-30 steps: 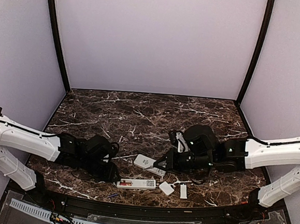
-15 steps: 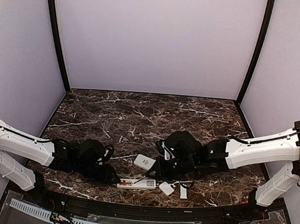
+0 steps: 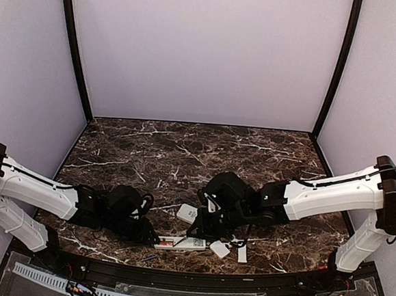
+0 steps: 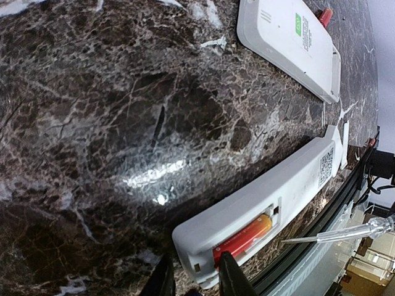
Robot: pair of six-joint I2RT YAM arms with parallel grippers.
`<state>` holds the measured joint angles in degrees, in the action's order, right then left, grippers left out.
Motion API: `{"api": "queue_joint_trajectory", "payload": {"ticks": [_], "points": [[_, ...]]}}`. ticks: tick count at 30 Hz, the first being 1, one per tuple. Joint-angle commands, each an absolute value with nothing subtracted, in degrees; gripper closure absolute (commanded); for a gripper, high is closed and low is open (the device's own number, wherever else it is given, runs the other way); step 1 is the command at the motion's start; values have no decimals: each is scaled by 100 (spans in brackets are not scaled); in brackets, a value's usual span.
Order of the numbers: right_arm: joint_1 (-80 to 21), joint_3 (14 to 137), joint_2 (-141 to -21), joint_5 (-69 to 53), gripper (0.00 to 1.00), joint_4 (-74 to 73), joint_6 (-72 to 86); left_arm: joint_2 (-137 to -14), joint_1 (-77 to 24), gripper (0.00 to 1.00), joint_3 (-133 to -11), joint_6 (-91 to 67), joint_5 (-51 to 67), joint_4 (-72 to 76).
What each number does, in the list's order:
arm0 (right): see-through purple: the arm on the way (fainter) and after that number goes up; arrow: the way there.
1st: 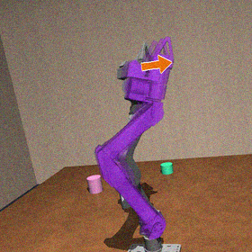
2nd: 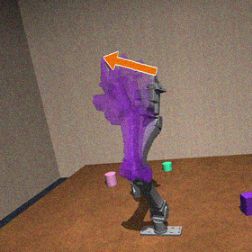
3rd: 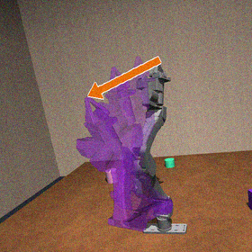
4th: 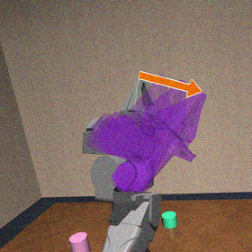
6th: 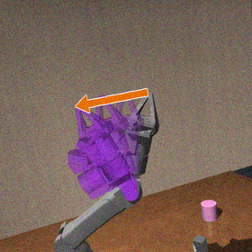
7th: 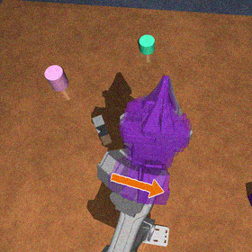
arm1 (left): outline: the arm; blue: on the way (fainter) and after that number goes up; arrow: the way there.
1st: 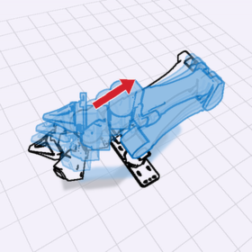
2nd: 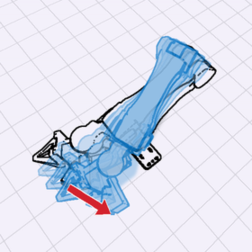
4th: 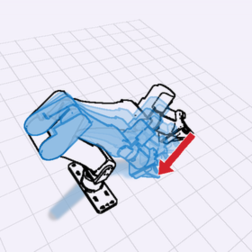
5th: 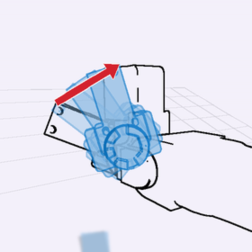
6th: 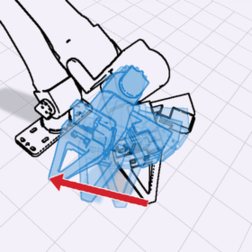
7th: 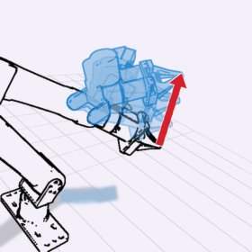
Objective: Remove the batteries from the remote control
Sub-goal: Hold the remote control without the battery cover at the corner of the board.
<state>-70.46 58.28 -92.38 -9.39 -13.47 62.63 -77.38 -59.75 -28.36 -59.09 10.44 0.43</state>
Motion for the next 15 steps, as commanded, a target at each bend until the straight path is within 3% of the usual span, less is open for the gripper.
{"api": "queue_joint_trajectory", "payload": {"ticks": [1, 15], "points": [[-7091, 5976, -9257, -861, 100, -1523, 6278, -7849, -5950, 76, -2943, -5815, 1089, -32], [-7077, 6118, -9395, -666, 100, -1553, 6296, -7847, -5950, 77, -2967, -5797, 1045, -181]]}}
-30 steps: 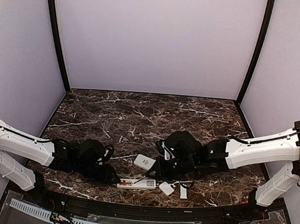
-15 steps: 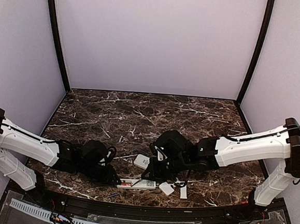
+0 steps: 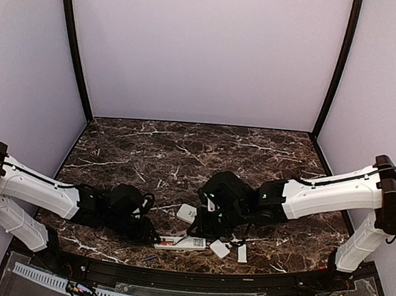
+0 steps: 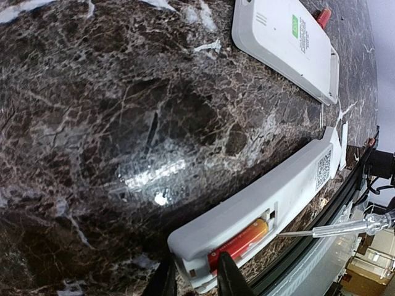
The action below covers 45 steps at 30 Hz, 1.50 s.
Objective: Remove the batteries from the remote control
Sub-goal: Hold the remote control without the battery cover at the corner of the board.
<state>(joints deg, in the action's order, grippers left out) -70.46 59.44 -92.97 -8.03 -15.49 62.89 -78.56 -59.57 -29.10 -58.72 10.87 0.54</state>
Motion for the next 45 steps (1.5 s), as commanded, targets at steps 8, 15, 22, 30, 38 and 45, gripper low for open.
{"api": "queue_joint_trajectory", "payload": {"ticks": [8, 15, 22, 30, 38, 45], "points": [[-7080, 6079, -9444, -659, 100, -1520, 6345, -7712, -5950, 76, -2829, -5903, 949, -145], [-7083, 6126, -9550, -668, 100, -1544, 6337, -7716, -5950, 75, -2805, -5920, 932, -88], [-7072, 6127, -9597, -650, 100, -1556, 6354, -7719, -5950, 74, -2771, -5932, 877, -75], [-7069, 6156, -9589, -584, 100, -1650, 6386, -7803, -5950, 81, -2753, -5925, 956, -18], [-7069, 6150, -9504, -448, 100, -1746, 6442, -7824, -5950, 84, -2760, -5916, 989, -15], [-7072, 6176, -9479, -358, 100, -1847, 6447, -7845, -5950, 84, -2781, -5913, 993, -15]]}}
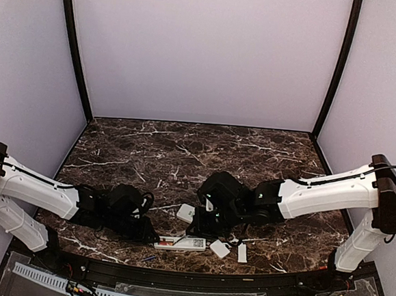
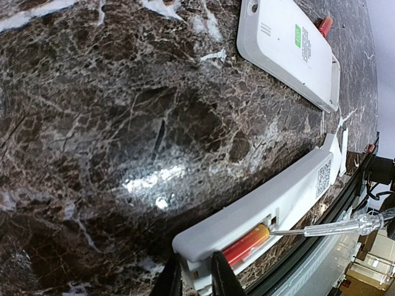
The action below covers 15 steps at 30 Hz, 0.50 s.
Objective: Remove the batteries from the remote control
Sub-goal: Hold the remote control without the battery cover at the corner of the board.
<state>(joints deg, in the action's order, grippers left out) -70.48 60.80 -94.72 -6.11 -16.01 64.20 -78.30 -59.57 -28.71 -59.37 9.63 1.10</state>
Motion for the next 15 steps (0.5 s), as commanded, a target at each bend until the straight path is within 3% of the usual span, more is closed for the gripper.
{"api": "queue_joint_trajectory", "payload": {"ticks": [1, 15], "points": [[-7073, 6171, -9495, -372, 100, -1839, 6451, -7854, -5950, 84, -2783, -5910, 1000, -12], [-7069, 6388, -9726, -561, 100, -1742, 6327, -7900, -5950, 87, -2803, -5905, 1132, 136]]}}
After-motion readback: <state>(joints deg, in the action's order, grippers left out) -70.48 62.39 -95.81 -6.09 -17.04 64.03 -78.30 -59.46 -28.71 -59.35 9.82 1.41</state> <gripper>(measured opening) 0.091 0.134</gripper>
